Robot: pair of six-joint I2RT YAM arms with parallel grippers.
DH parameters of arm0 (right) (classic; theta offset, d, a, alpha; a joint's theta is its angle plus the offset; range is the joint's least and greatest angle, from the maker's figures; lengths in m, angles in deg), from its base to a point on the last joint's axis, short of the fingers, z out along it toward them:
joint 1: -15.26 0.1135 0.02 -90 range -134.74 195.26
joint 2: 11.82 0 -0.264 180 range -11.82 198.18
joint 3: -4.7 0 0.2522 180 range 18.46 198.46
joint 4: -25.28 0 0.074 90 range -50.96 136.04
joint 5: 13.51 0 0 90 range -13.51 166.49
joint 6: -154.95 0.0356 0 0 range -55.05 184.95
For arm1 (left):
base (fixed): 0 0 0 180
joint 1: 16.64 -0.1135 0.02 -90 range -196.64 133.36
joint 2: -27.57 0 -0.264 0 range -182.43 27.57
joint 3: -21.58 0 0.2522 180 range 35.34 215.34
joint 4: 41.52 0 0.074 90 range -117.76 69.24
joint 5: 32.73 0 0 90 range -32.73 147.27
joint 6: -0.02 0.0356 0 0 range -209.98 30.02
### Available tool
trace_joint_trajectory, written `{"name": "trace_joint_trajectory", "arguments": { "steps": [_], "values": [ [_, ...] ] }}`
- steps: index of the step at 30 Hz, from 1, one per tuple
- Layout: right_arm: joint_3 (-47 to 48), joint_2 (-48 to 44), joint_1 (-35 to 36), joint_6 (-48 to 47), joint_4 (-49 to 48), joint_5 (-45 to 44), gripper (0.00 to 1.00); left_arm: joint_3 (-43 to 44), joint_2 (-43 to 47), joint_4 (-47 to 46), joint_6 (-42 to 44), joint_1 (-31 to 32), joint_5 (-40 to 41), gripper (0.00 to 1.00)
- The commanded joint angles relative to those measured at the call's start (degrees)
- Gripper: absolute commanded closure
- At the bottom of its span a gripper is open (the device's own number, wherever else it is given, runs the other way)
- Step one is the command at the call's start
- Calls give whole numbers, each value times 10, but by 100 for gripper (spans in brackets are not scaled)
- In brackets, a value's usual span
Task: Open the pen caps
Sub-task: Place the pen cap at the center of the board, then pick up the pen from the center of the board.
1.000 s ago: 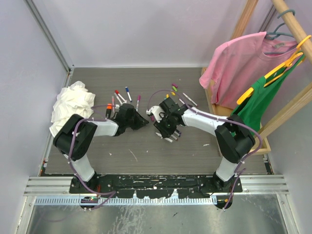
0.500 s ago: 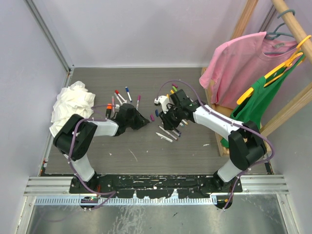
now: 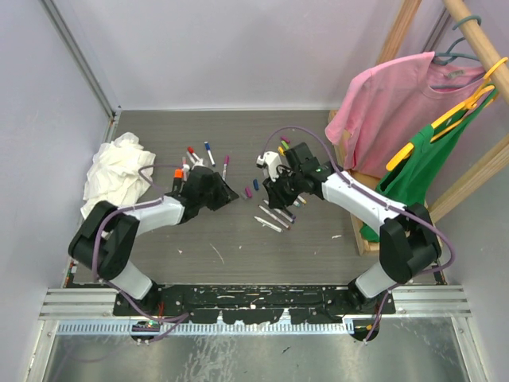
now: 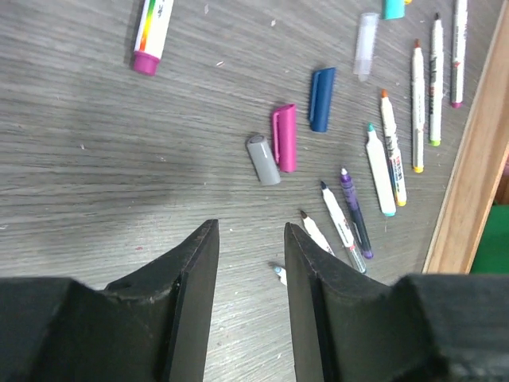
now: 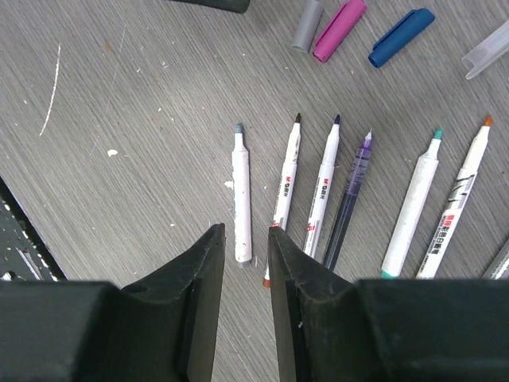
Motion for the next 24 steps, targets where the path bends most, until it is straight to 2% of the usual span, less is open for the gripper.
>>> {"name": "trace_joint_trajectory", "arguments": {
  "steps": [1, 7, 8, 10, 13, 14, 15, 20, 23, 24],
  "values": [
    [-1, -35, -4, -9, -15, 17, 66, 27, 65, 62, 96, -7, 40, 59],
    [2, -44, -9, -23, -6, 30, 66, 69, 119, 202, 207, -23, 187, 59],
    [2, -44, -10, -26, -4, 32, 66, 72, 125, 216, 224, -26, 215, 56],
    [3, -44, -12, -29, -2, 35, 66, 73, 136, 231, 260, -33, 263, 46],
    [2, -42, -16, -35, 2, 41, 66, 69, 146, 237, 297, -51, 320, 17],
    [2, -41, -18, -36, 2, 43, 66, 67, 145, 237, 307, -62, 321, 3],
    [2, -41, -20, -37, 3, 44, 66, 65, 143, 231, 325, -77, 304, 1],
    [1, -43, -26, -42, 6, 55, 66, 112, 94, 273, 387, -185, 157, 2],
    [0, -40, -26, -44, 7, 57, 66, 149, 52, 297, 408, -218, 112, 0],
    [1, -38, -26, -45, 7, 59, 66, 162, 37, 304, 409, -227, 101, 2]
  ]
}}
